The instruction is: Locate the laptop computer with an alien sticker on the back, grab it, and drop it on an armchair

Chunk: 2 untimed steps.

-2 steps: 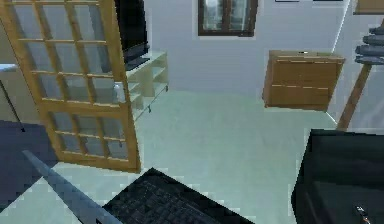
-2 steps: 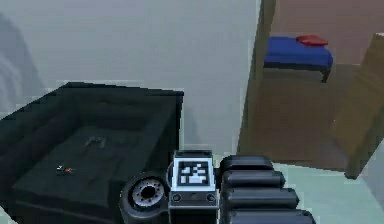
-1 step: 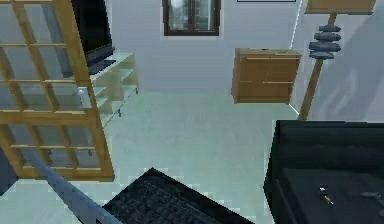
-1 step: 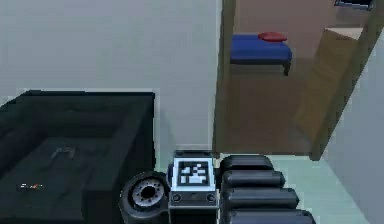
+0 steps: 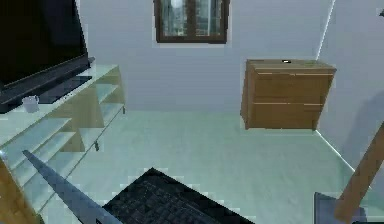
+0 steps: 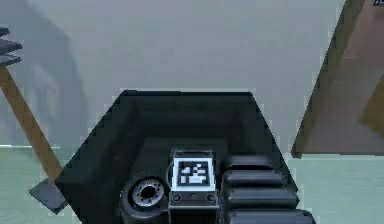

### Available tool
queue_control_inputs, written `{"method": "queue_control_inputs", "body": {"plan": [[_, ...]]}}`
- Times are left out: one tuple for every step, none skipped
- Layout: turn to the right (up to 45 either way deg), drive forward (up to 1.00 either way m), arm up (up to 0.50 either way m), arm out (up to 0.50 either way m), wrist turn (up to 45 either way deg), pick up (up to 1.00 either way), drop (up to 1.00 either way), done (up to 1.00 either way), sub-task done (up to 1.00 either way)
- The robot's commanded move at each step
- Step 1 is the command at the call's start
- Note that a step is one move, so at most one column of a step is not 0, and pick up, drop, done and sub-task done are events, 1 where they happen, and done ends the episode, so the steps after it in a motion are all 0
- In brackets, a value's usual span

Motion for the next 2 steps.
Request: {"method": "queue_control_inputs", "body": {"plan": [[-45.0, 0.00, 0.00, 0.00, 0.0, 0.00, 0.00, 0.00, 0.00], [-45.0, 0.00, 0.00, 0.00, 0.0, 0.00, 0.00, 0.00, 0.00]]}}
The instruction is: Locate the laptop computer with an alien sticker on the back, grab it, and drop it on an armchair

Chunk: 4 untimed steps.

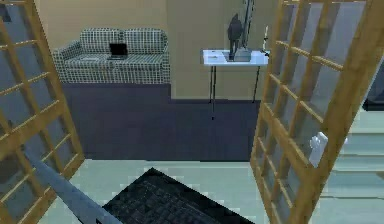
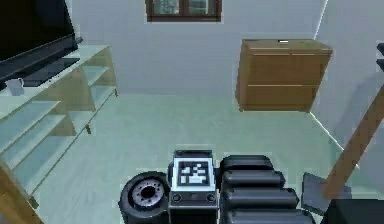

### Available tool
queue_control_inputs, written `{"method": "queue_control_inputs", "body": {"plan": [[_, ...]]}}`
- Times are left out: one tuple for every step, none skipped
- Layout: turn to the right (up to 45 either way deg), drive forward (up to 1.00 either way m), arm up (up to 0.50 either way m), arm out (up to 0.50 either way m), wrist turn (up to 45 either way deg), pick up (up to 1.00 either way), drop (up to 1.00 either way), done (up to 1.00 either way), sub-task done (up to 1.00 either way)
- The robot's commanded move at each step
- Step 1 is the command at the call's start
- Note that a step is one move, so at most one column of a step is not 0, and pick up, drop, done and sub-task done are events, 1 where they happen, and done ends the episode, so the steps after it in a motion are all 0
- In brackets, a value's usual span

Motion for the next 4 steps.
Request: {"method": "queue_control_inputs", "body": {"plan": [[45.0, 0.00, 0.00, 0.00, 0.0, 0.00, 0.00, 0.00, 0.00], [39.0, 0.00, 0.00, 0.00, 0.0, 0.00, 0.00, 0.00, 0.00], [0.0, 0.00, 0.00, 0.48, 0.0, 0.00, 0.00, 0.00, 0.00], [0.0, 0.00, 0.00, 0.00, 45.0, 0.00, 0.00, 0.00, 0.00]]}}
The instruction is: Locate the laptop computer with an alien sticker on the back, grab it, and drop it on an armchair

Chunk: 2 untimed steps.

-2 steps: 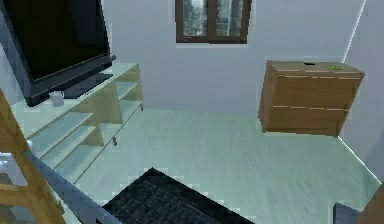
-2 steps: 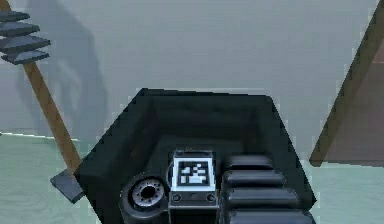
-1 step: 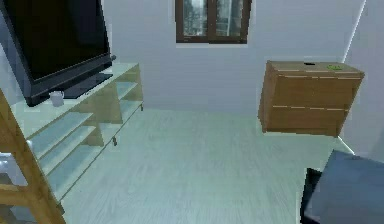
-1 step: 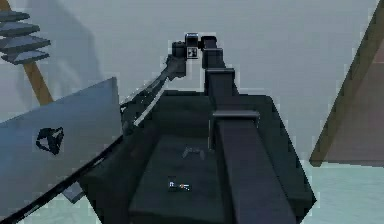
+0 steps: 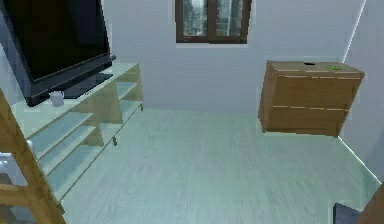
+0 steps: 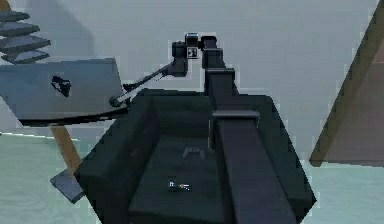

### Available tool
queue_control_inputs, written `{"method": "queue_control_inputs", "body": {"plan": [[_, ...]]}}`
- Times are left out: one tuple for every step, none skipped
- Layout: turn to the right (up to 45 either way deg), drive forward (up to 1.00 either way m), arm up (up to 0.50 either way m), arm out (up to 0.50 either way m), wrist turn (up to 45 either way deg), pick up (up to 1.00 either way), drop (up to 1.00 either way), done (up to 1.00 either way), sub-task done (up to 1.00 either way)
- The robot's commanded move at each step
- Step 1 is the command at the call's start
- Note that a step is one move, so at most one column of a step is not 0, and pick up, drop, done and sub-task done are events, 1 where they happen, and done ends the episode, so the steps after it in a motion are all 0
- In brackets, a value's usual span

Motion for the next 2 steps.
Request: {"method": "queue_control_inputs", "body": {"plan": [[0.0, 0.00, 0.00, 0.00, 45.0, 0.00, 0.00, 0.00, 0.00], [0.0, 0.00, 0.00, 0.00, 39.0, 0.00, 0.00, 0.00, 0.00]]}}
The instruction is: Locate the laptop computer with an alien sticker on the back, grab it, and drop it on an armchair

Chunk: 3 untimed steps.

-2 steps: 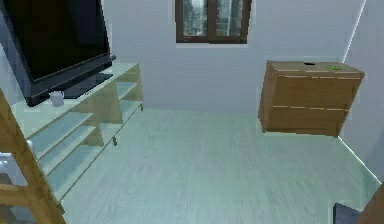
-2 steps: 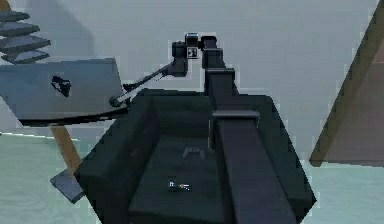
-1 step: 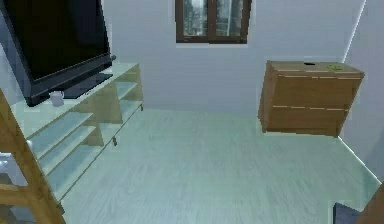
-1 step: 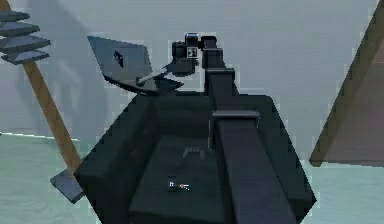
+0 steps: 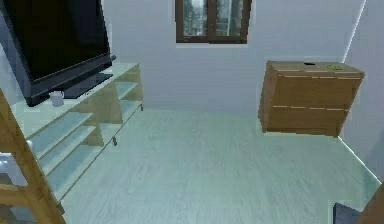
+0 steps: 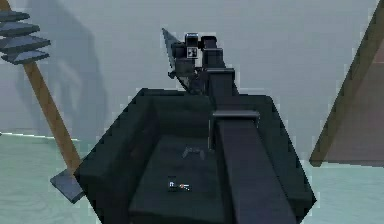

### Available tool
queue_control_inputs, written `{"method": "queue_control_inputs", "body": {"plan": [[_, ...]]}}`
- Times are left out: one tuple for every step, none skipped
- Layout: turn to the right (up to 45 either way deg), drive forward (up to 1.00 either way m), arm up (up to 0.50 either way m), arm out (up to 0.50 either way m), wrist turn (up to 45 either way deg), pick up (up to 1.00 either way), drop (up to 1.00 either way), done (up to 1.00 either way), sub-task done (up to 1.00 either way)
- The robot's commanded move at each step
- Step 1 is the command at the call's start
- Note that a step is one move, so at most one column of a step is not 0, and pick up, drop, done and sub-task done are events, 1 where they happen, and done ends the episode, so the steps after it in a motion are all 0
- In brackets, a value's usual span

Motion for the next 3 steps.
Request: {"method": "queue_control_inputs", "body": {"plan": [[0.0, 0.00, -0.36, 0.00, 0.0, 0.00, 0.00, 0.00, 0.00], [0.0, 0.00, -0.32, 0.00, 0.0, 0.00, 0.00, 0.00, 0.00], [0.0, 0.00, 0.00, 0.00, 0.0, 0.00, 1.00, 0.00, 0.00]]}}
